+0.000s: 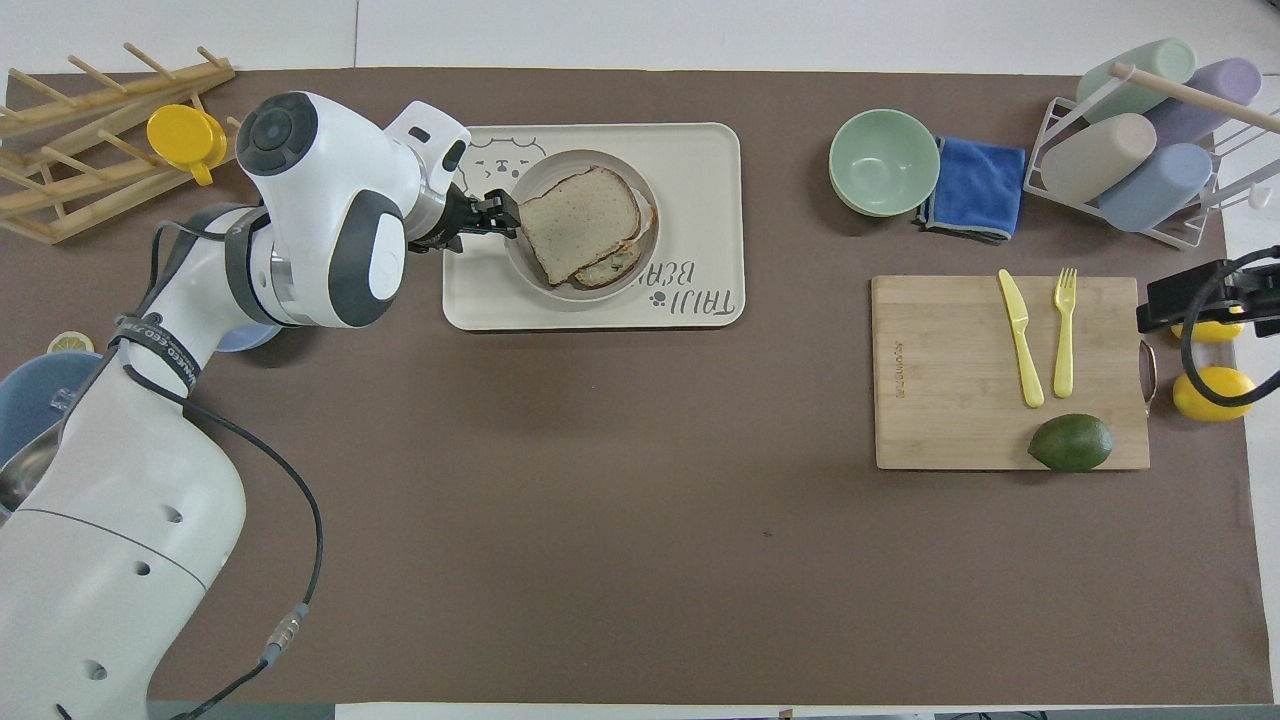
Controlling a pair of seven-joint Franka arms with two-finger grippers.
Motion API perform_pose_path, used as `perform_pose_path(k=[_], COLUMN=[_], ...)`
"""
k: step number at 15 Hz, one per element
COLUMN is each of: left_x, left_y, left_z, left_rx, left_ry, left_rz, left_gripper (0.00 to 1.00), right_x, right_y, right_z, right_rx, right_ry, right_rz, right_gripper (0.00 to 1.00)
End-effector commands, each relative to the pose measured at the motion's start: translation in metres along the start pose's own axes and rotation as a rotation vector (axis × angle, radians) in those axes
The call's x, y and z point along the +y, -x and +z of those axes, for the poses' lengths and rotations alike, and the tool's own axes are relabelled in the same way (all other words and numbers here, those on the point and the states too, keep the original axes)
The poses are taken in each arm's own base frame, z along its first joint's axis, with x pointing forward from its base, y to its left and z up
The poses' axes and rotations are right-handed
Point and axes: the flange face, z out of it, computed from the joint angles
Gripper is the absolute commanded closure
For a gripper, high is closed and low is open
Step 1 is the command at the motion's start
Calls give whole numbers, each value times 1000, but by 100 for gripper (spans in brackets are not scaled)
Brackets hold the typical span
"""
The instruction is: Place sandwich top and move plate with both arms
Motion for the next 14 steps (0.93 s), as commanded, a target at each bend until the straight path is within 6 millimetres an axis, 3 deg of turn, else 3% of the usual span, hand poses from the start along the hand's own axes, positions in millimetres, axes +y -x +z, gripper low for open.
perform_pose_path(k=[1, 8, 11, 14], left_x=[-20, -51, -56, -58], left_y=[7, 40, 70, 104], left_z=[-73, -196, -234, -254], left_rx=[8, 3, -64, -149], left_ry=[-27, -118, -134, -141], left_rz=[12, 9, 7, 20], left_gripper=[0, 0, 0, 0], right_x=[2, 2, 2, 2], right_y=[7, 7, 7, 7], right_z=[-1, -1, -1, -1], right_rx=[-2, -2, -2, -2], right_ry=[0, 0, 0, 0], right_rz=[-5, -5, -5, -5], right_gripper=[0, 0, 0, 0])
